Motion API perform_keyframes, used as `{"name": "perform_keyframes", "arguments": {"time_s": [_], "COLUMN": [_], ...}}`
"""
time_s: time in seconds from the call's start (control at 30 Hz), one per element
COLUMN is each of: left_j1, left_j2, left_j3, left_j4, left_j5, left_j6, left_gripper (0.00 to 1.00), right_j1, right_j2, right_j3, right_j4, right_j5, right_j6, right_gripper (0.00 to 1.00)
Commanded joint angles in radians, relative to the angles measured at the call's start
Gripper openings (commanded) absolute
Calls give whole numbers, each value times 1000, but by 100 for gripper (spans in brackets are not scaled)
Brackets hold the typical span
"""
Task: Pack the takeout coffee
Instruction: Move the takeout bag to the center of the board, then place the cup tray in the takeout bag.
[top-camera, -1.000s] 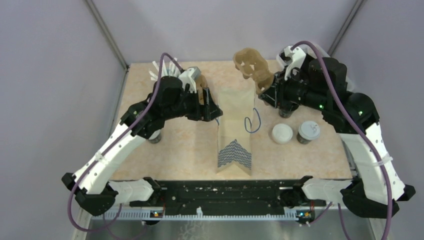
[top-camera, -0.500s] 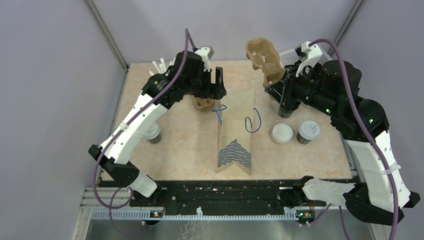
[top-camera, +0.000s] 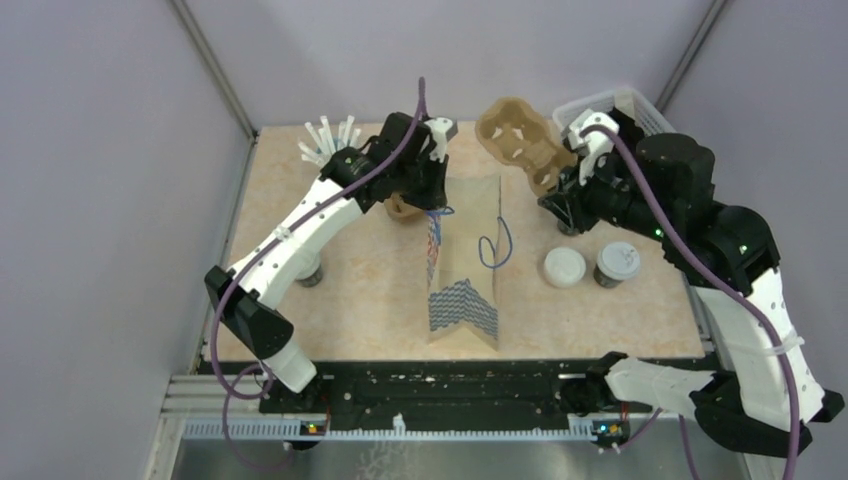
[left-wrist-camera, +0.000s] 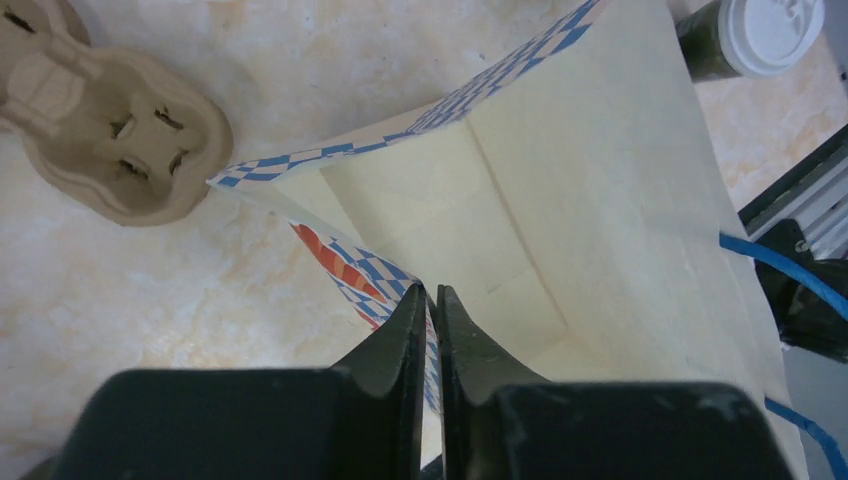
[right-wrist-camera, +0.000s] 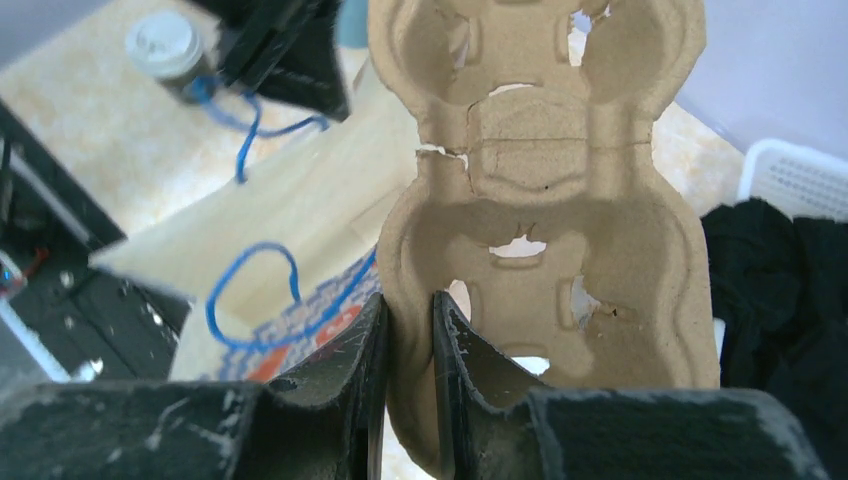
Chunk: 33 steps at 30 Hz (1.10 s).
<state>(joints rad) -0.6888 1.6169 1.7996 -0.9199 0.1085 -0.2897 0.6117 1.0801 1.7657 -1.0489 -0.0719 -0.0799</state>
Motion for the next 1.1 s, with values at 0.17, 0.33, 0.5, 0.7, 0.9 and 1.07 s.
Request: {"name": "perform_keyframes", "arguments": {"time_s": [0.17, 0.33, 0.5, 0.7, 0.9, 1.07], "left_j1": [2, 6, 30, 119, 198, 215], "left_j2": [42, 36, 63, -98, -255, -264], "left_j3": [41, 21, 278, 371, 85, 37], "left_j4": [186, 258, 38, -19, 326, 341], "left_j5": [87, 94, -71, 53, 508, 583], "left_j6": [380, 461, 224, -63, -273, -283], "left_gripper": [5, 21, 73, 93, 90, 87], "right_j1": [-4, -5, -5, -4, -5, -5], "right_j2": [42, -15, -81, -73, -36, -23], "right_j3": [18, -22, -78, -112, -111, -127], "right_j4": [-213, -213, -66, 23, 72, 116], "right_j5": [-91, -5, -56, -157, -270, -336], "right_j6": [-439, -558, -618, -697, -753, -736], "right_gripper": [0, 0, 0, 0, 0, 0]}}
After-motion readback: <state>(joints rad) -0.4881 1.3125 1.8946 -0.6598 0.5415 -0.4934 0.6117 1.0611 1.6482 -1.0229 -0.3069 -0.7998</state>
